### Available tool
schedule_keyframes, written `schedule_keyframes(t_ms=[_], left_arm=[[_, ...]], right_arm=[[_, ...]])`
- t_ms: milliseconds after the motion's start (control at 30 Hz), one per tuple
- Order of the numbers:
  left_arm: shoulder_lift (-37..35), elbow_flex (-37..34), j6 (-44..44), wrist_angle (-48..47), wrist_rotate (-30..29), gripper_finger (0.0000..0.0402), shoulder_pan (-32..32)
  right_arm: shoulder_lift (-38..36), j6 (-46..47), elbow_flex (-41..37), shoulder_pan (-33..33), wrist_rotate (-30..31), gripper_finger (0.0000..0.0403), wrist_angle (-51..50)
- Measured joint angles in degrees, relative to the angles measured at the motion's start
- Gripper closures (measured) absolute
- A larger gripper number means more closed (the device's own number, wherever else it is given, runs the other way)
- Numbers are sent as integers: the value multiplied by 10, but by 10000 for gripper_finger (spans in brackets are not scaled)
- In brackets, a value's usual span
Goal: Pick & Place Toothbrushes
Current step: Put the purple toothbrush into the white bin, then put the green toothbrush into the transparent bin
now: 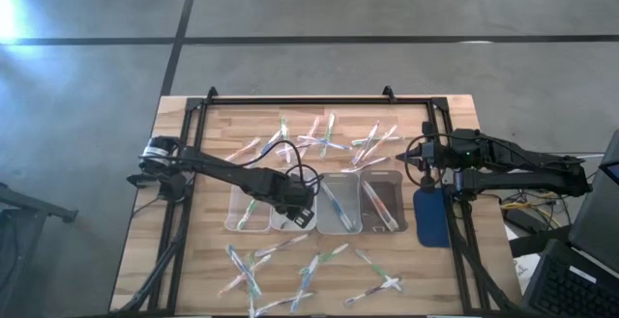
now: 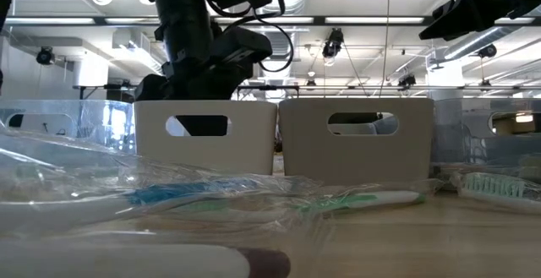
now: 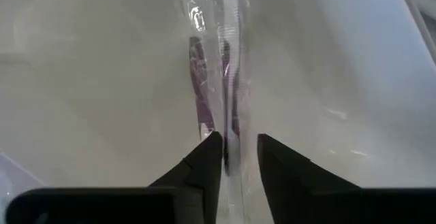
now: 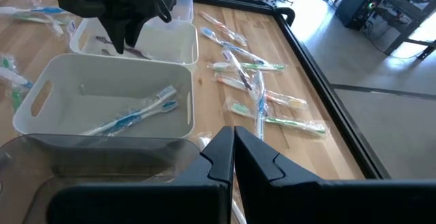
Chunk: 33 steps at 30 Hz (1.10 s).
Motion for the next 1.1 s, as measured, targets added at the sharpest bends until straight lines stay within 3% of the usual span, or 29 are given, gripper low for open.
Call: schedule_keyframes(t_ms=[333,933,1100], left_arm=[[-9,3,6,-2,16,254,4],[-133,7,25,-11,21,254,2],[-173,7,46,-55,25,254,-12]], right_arm=[[0,0,0,0,0,394,0],[0,0,0,0,0,394,0],[0,0,0,0,0,394,0]])
